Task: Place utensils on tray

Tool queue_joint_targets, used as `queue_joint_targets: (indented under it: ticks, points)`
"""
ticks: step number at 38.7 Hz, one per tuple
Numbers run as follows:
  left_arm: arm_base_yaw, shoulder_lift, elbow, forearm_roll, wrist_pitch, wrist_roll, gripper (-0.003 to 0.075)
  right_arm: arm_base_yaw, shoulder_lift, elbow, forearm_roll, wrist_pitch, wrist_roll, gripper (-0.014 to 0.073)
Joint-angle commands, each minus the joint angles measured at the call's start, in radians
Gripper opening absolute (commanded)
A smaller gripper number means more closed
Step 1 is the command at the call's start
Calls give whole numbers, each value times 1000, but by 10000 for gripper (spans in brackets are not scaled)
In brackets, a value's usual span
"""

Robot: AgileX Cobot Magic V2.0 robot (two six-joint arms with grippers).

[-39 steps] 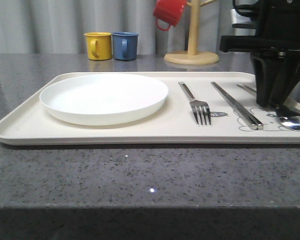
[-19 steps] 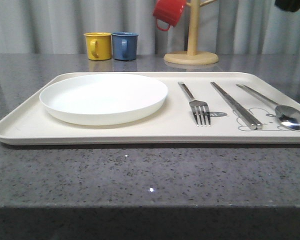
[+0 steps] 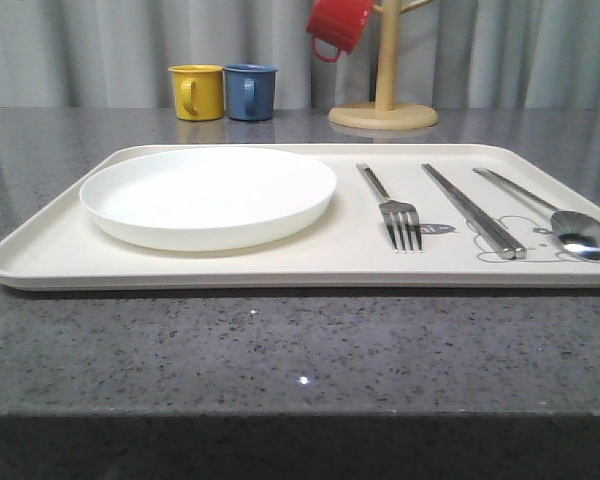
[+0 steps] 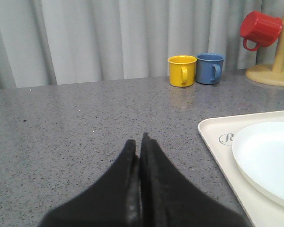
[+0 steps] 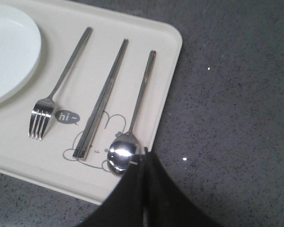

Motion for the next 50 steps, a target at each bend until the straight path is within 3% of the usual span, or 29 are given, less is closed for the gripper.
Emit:
queue_joint_targets:
  ticks: [1, 7, 14, 50]
  points:
    - [3, 5, -27, -11, -87, -7, -18, 1, -182, 153, -23, -227, -14, -69]
    - [3, 5, -27, -11, -87, -7, -18, 1, -478, 344, -23, -290, -14, -69]
    - [3, 5, -27, -11, -87, -7, -18, 1, -627, 376, -23, -286, -14, -69]
    - [3, 5, -27, -11, -87, -7, -18, 1, -646, 376, -23, -254, -14, -69]
